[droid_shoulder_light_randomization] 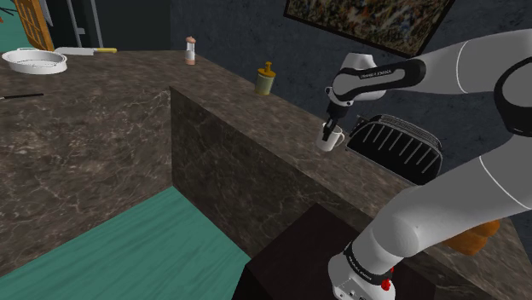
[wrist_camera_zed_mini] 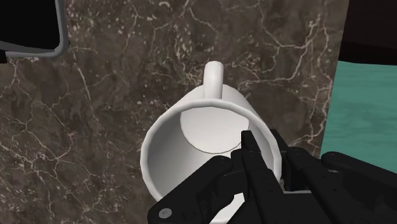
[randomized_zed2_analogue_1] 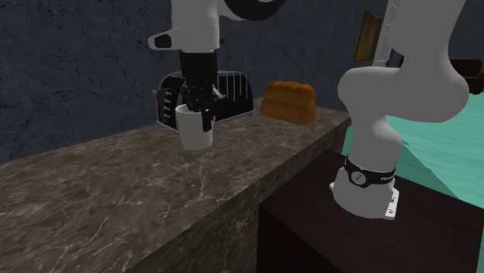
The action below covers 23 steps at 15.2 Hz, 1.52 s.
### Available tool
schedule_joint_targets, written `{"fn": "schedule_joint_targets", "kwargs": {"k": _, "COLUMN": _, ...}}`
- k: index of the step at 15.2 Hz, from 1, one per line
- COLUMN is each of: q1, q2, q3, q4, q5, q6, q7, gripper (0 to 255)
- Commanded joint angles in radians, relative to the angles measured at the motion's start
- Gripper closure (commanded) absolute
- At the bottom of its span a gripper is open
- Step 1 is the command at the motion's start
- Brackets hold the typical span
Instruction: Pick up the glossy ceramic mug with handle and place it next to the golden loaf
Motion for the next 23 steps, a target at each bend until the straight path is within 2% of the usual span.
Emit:
{"fn": "schedule_joint_targets", "kwargs": {"k": 1, "q1": 0.000, "q2": -0.013, "q3": 0.004, "q4": 0.017, "q5": 0.000, "q6": -0.030, "q7": -0.001, "gripper": 255}}
{"fn": "schedule_joint_targets", "kwargs": {"k": 23, "q1": 0.008, "q2": -0.074, "q3": 0.043, "q4": 0.262, "q5": 0.016, "q6": -0.334, "q7": -0.020, "gripper": 255}}
